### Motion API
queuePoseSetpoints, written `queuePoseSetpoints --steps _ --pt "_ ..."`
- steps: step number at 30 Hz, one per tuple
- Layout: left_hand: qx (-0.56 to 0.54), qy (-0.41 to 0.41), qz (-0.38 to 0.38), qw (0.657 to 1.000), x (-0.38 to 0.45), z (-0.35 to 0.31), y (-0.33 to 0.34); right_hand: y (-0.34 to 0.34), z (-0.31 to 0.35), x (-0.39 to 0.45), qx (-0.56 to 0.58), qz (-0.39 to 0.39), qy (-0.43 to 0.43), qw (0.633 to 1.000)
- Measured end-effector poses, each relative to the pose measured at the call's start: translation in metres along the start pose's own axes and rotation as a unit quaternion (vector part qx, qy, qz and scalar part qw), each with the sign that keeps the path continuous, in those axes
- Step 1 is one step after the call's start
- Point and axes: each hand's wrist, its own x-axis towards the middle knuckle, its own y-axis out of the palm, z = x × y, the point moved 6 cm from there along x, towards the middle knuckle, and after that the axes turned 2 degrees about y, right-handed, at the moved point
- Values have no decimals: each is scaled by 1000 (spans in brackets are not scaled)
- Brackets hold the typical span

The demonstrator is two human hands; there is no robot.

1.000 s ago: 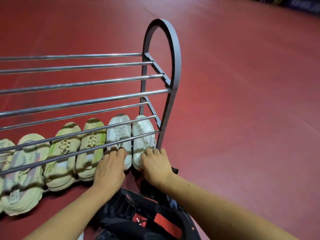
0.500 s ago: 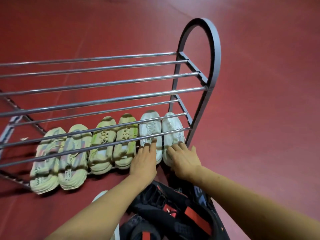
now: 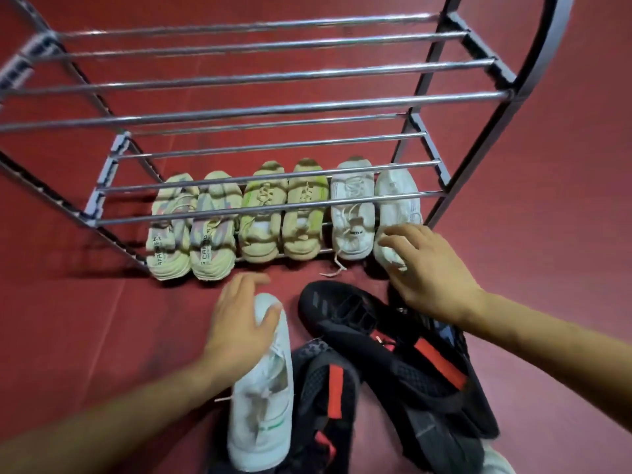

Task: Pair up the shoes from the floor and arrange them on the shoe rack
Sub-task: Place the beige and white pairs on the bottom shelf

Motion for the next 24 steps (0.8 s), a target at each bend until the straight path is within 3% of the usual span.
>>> queuePoseSetpoints --steps 3,5,6,8,10,12,14,20,24 --pt "3 -224 80 971 -68 73 -6 -16 32 -35 95 35 -14 995" --pt "-94 -366 123 917 -110 95 2 -7 47 -57 56 108 -21 992" --pt "-144 -398 135 896 -122 96 6 1 50 -66 28 154 -4 988" --pt "-183 -389 160 889 -124 93 14 20 41 -76 24 256 112 960" --pt "-162 -358 177 902 -118 79 17 32 34 -77 19 314 196 929" --pt "-54 -318 159 933 -101 71 5 35 32 -70 7 311 218 925" --pt "-41 -314 87 944 -88 73 -15 29 37 -62 41 294 240 924" --pt "-315 -331 -70 887 -92 101 -63 18 111 -93 267 238 285 889" --pt "-369 -356 -110 851 -99 114 -76 71 177 -118 310 350 227 854"
